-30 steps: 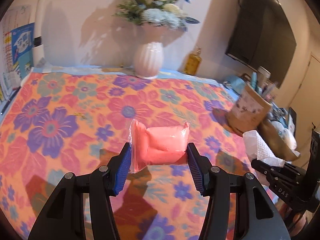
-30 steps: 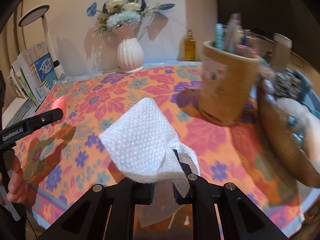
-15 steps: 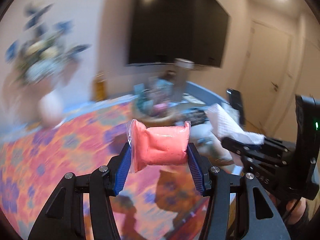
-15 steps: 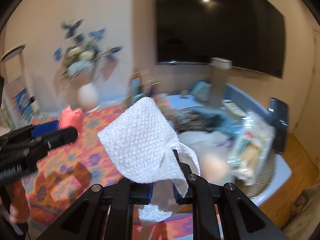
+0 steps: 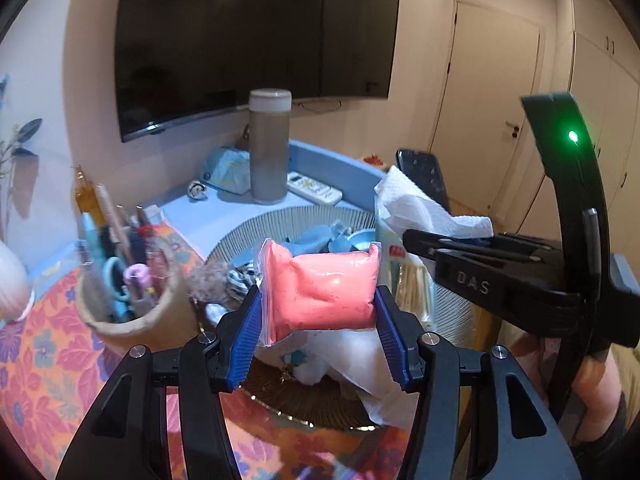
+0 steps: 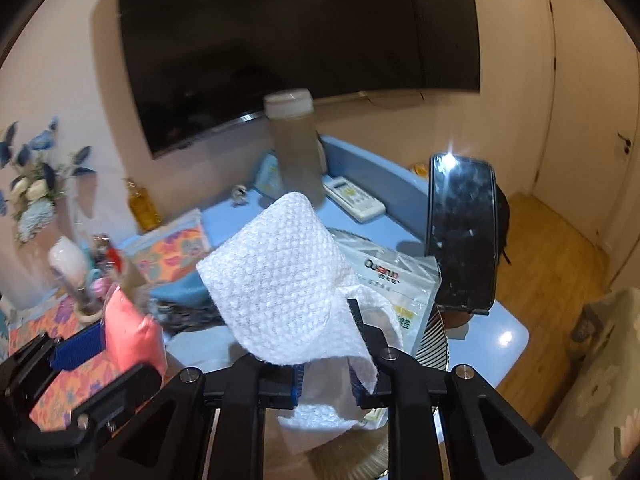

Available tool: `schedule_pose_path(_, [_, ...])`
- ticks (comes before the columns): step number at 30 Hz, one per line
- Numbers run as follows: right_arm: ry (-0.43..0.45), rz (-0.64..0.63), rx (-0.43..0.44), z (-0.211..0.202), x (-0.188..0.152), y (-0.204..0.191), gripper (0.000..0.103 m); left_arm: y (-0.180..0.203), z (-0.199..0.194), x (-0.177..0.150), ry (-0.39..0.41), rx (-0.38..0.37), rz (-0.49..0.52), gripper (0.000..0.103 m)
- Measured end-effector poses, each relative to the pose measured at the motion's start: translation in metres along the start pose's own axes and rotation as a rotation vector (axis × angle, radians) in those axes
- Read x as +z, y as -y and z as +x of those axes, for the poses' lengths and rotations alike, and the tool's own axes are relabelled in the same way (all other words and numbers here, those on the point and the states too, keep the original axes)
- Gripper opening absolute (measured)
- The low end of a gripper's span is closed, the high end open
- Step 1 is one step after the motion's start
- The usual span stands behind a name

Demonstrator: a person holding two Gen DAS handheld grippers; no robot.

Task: Organize soft objects

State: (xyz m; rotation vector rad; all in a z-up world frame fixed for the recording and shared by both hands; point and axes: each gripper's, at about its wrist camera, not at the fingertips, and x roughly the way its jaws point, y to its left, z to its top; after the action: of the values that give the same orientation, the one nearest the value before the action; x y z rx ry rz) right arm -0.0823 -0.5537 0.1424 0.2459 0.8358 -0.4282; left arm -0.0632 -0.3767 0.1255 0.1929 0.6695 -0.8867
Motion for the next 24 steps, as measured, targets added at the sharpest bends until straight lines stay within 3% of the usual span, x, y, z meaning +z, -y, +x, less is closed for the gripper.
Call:
schedule_pose_path(2, [-0.046, 0.004, -0.012, 0.009, -0.002, 0.001, 0.076, 0.002, 0.010, -0.002, -0.038, -0.028, 0.010, 0.059])
schedule_pose_path(3, [-0.063, 0.011, -0.012, 0.010, -0.005, 0.002, 0.082, 0.001, 0.014, -0.005, -0.063, -0.031, -0.001, 0.067])
schedule_pose_path(7, [-0.050, 0.030, 0.052, -0.006, -0.018, 0.010, 0.083, -0.004, 0.008, -0.015, -0.059, -0.038, -0.039, 0.084])
schedule_pose_path(10, [-0.045, 0.042, 0.057, -0.016, -0.024, 0.015, 0.084, -0.009, -0.001, -0.022, -0.067, -0.071, -0.061, 0.085])
schedule_pose_path(14, [-0.052, 0.089, 0.091, -0.025, -0.029, 0.019, 0.084, -0.018, -0.018, -0.032, -0.064, -0.052, -0.078, 0.085])
schedule_pose_path(17, [-0.061, 0.101, 0.126, -0.030, -0.033, 0.014, 0.084, -0.028, -0.038, -0.043, -0.048, -0.007, -0.087, 0.085])
schedule_pose_path(21, [-0.060, 0.092, 0.156, -0.038, -0.040, -0.006, 0.084, -0.052, -0.080, -0.062, -0.020, 0.109, -0.087, 0.085])
schedule_pose_path(24, [-0.055, 0.078, 0.237, -0.045, -0.044, -0.036, 0.084, -0.081, -0.111, -0.073, 0.009, 0.168, -0.147, 0.085])
